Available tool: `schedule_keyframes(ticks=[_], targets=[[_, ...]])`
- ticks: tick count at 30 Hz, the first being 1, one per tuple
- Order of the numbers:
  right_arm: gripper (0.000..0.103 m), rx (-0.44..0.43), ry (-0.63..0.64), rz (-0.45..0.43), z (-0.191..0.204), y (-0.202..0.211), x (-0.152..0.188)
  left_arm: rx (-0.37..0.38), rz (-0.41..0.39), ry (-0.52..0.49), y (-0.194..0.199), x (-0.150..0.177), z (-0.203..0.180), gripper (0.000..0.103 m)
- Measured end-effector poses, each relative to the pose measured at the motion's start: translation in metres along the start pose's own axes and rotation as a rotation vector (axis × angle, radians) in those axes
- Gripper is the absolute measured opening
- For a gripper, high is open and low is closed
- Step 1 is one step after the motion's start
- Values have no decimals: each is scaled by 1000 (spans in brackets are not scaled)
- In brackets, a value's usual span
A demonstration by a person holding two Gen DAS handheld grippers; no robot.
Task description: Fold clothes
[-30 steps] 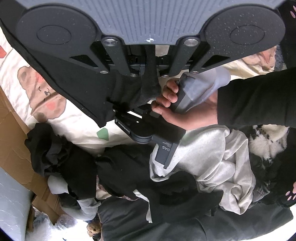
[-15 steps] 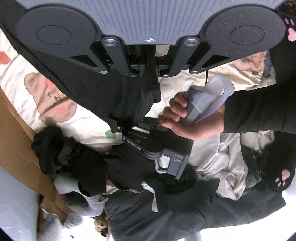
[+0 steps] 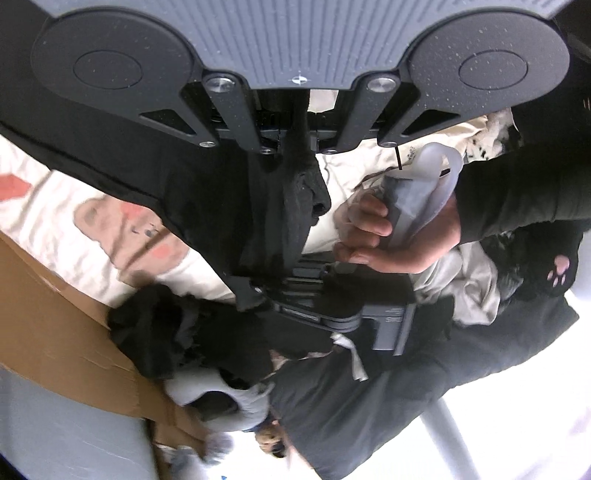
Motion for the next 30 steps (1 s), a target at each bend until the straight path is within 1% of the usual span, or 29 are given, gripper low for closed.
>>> schedule_keyframes(ticks=[3,7,15,18,23,30], targets=[[0,4,-16,-11,-12,13,9,6,-5,-20,-9,6,-16,5],[0,7,-64,-37,-28,31,23,28,12,-16,-22,16,-33,5],[0,18,-178,-89,-55,62,67,38,46,-30,-49,41,-69,5],[0,17,-209,-108,-64,71,80,35,54,-46,-59,50,-80,5],[0,-9,-245,-134,-74,83,93,25,75,-52,-78,62,-94,5],[0,2,-306,-157,-92,95,118,3,116,-96,-100,79,-113,5]])
Point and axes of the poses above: each gripper's, at about its wrist camera, not at the fingertips, and y roughly against the way its jaws point, z to its left, x to its underside, the point moved 2 cm from there along -y, roughly the way its jaws point, and after that the axes turned 3 degrees about -x, right-handed, at the moved point
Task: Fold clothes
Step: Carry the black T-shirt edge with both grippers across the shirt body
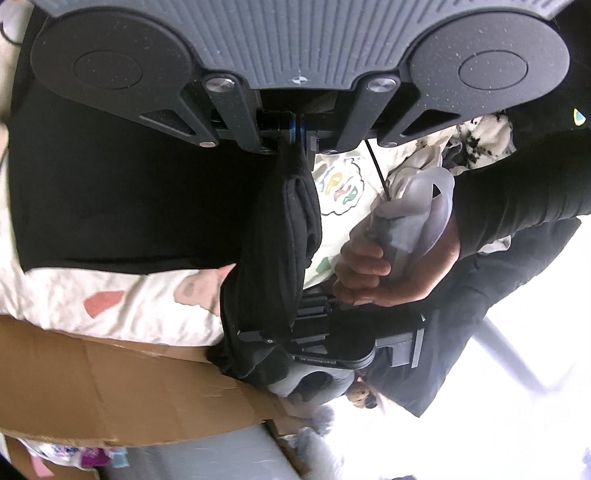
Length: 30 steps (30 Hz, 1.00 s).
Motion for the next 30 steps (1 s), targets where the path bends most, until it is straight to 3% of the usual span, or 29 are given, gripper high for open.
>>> schedule_keyframes(ticks=[8,30], targets=[[0,43,-75,-33,-37,20,23,-39,37,-41,-31,17,-19,5],[0,144,-194,36,-76,30,71,-172,178,-269,-115,76,-68,5]])
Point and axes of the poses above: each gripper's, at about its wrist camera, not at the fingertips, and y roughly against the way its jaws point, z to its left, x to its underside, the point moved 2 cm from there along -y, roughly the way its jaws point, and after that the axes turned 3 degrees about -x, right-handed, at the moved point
